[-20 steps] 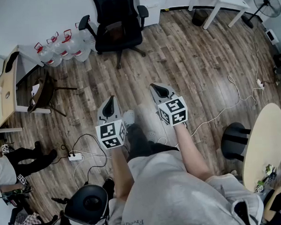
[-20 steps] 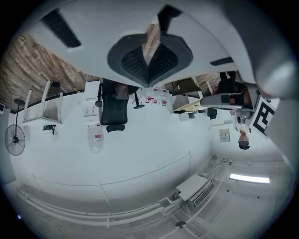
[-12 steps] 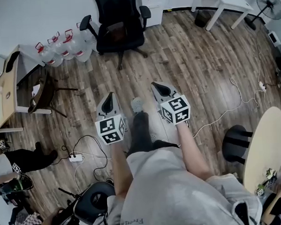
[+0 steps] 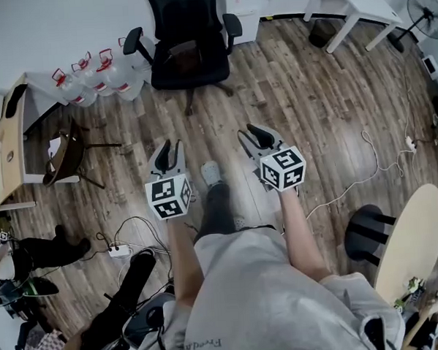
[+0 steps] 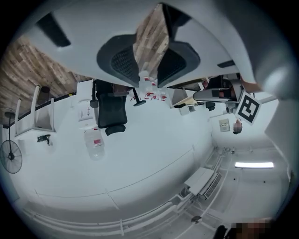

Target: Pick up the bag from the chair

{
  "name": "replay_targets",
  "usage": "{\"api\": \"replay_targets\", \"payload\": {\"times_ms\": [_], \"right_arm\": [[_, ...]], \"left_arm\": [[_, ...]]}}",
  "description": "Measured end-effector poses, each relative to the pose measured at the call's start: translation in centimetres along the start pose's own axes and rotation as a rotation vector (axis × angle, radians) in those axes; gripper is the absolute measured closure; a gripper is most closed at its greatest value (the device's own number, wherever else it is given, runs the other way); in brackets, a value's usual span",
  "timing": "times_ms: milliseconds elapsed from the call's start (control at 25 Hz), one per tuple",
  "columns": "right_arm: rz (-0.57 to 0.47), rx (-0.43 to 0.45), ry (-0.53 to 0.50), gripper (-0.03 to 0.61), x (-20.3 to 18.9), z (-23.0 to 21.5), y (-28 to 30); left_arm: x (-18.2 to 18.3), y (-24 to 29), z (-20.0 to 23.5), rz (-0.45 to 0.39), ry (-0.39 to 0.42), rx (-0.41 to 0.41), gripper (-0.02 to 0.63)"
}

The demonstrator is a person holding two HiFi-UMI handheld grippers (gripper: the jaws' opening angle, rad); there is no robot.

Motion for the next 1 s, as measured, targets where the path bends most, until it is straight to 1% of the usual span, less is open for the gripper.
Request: {"api": "replay_targets", "payload": {"times_ms": [120, 200, 240, 280, 320, 360, 480, 600, 760, 880, 1000], "right_arm": [[0.002, 0.010, 0.017, 0.416, 1.5, -1.1, 3.1], [-0.010, 0.020, 0.031, 0.386, 2.8, -1.6, 5.2], [-0.017, 0.025, 0.036, 0.377, 3.4, -2.0, 6.4], [-0.020, 0.031, 0.037, 0.351, 4.0, -2.4, 7.5], [-0.020, 0.039, 0.035, 0.321, 4.4, -2.7, 8.8], [-0.019, 0.048, 0.033, 0.309, 4.8, -3.0, 10.2], [-0.015, 0.074, 0.042, 0.295, 5.8, -3.9, 14.4], [-0.019, 0.080, 0.071, 0.285, 7.7, -5.2, 18.6], [-0.016, 0.037, 0.081, 0.285, 9.9, -7.6, 22.9], [0.015, 0.007, 0.073, 0.285, 10.7, -8.8, 25.9], [0.060, 0.000, 0.044, 0.272, 11.4, -9.3, 28.2]], "left_arm": [[1.0, 2.3, 2.1, -0.007, -0.017, 0.019, 0.490], [1.9, 3.9, 3.9, -0.022, -0.016, 0.051, 0.463], [2.3, 4.8, 4.8, -0.024, -0.011, 0.060, 0.438], [2.6, 5.7, 5.6, -0.021, -0.007, 0.064, 0.414], [2.8, 6.8, 6.5, -0.017, -0.006, 0.065, 0.405], [2.8, 7.8, 7.4, -0.013, -0.007, 0.064, 0.405], [3.0, 11.3, 10.1, 0.002, -0.007, 0.052, 0.399], [3.9, 15.2, 13.2, 0.018, -0.016, 0.044, 0.394], [4.6, 19.8, 16.7, 0.029, -0.031, 0.026, 0.393], [4.1, 22.3, 19.4, 0.042, -0.071, 0.020, 0.393], [3.6, 24.0, 21.4, 0.043, -0.115, 0.003, 0.385]]}}
Point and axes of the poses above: the fingertips, and each gripper's own axes: y forward along the fingers, z to its left, x out of its top, the point moved 6 cm from there along -y, backward along the fingers, and after that the axes turned 8 degrees about y, right-handed, at the moved point
